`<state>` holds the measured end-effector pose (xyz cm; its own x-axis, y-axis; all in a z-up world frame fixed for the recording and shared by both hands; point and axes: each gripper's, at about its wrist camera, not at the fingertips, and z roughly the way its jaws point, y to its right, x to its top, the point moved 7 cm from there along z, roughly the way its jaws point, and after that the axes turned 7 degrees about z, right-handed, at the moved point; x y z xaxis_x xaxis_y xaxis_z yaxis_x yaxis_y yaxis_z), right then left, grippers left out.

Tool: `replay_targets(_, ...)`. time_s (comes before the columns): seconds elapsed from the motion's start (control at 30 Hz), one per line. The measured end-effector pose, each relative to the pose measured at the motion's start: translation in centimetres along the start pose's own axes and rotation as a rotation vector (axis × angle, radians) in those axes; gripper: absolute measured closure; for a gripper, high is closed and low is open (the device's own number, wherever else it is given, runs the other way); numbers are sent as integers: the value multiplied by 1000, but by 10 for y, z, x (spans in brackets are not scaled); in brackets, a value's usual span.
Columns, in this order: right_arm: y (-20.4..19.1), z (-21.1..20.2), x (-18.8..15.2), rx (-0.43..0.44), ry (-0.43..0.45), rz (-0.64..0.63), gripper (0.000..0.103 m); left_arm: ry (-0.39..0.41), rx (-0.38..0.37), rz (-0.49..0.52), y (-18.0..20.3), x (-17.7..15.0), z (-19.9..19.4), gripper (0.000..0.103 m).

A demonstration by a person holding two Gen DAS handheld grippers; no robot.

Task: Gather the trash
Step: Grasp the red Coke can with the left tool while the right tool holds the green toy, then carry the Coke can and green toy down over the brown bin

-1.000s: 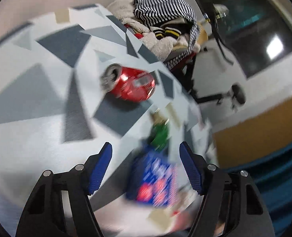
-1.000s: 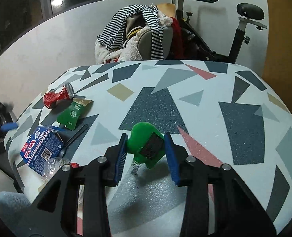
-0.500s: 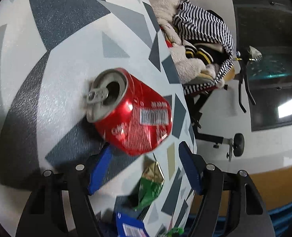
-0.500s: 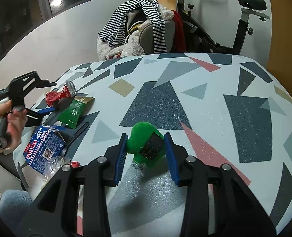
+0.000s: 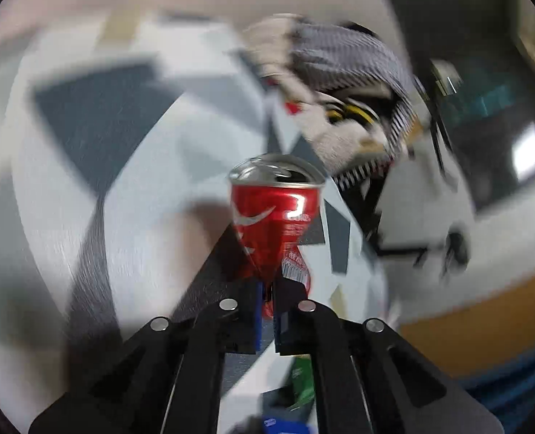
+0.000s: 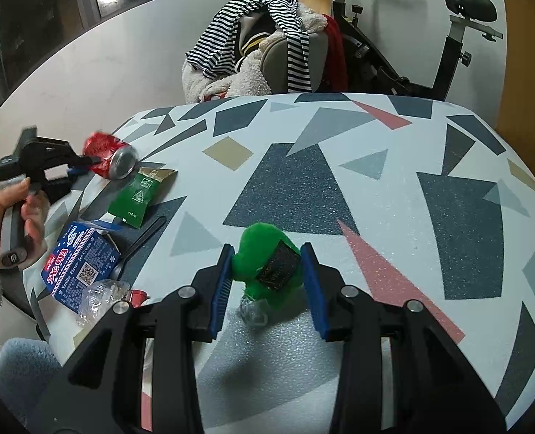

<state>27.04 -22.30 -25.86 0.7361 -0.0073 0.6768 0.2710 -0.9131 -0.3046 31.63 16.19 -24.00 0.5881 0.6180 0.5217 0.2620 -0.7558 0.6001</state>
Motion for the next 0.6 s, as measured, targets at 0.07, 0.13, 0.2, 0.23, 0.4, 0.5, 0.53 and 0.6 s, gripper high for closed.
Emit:
replay_targets(0.07,1,-1,0,0,3,4,63,7,-6,140,15,4,-10,99)
replay_targets(0.13,1,-1,0,-2,9,4,63,7,-8,238,26,4,-18,99)
replay_targets(0.2,1,-1,1,-5,12,3,63,12,-7,325,35,3,-31,99)
replay_targets(0.23,0,-2,1,-10,13,-1,63,12,-5,346,37,1,-37,99)
replay_targets(0.4,-6,-7,3,-30,18,-17,63,-7,-25,428,51,-17,-66,99)
replay_targets(0.5,-14,-19,3,-21,29,-31,63,-27,-44,449,57,-34,-87,99)
replay_targets(0.53,-17,-24,3,-18,35,-34,63,-30,-48,451,59,-37,-91,99)
replay_targets(0.6,-23,-33,3,-11,42,-41,63,-39,-60,463,62,-47,-102,99)
